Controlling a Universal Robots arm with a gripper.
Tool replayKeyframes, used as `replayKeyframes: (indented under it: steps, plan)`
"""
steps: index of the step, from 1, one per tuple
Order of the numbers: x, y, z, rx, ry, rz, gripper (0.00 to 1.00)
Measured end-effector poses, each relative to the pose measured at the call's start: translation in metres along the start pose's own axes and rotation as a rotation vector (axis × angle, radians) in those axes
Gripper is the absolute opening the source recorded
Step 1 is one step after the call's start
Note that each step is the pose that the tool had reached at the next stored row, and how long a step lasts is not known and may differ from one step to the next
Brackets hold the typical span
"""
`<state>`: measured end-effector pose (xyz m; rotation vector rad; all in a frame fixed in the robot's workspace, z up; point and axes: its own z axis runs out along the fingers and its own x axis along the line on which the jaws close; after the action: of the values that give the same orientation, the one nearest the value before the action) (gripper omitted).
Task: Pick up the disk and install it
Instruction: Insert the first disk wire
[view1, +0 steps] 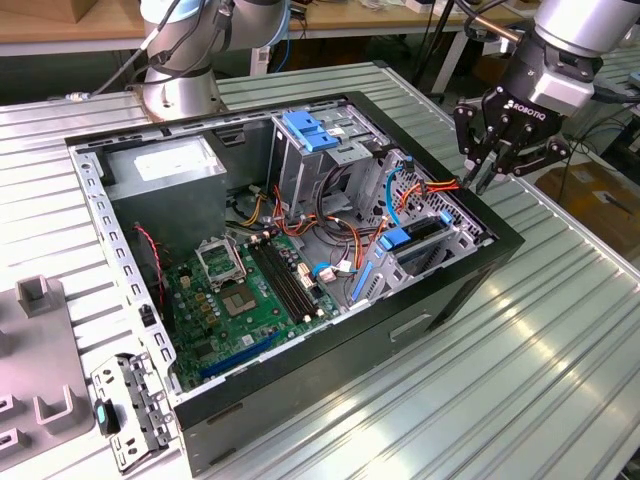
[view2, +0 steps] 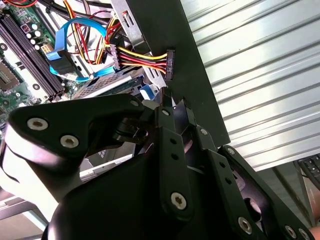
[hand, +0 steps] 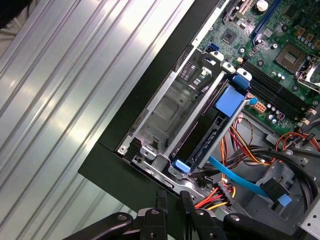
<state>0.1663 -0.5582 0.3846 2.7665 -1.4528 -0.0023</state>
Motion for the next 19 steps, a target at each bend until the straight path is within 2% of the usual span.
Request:
replayKeyframes:
  steps: [9,11,12,14,16,17,18,19]
  plan:
    - [0.0,0.0,0.0,0.0,0.0001,0.0,0.25]
    - [0.0,0.0,0.0,0.0,0.0002,-0.01,0.25]
    - [0.0,0.0,0.0001,0.0004,0.0009,-0.059,0.25]
    - [0.0,0.0,0.0003,0.0008,0.002,-0.125,0.25]
    - [-0.0002,-0.0003,0.0004,0.0009,0.0025,-0.157,0.25]
    - [-0.0033,-0.0035,0.0006,0.0008,0.0028,-0.161,0.25]
    - [-0.0111,-0.0105,0.0031,0.001,0.0032,-0.191,0.27]
    - [-0.0098,-0.0166,0.0126,-0.0003,0.0066,-0.263,0.33]
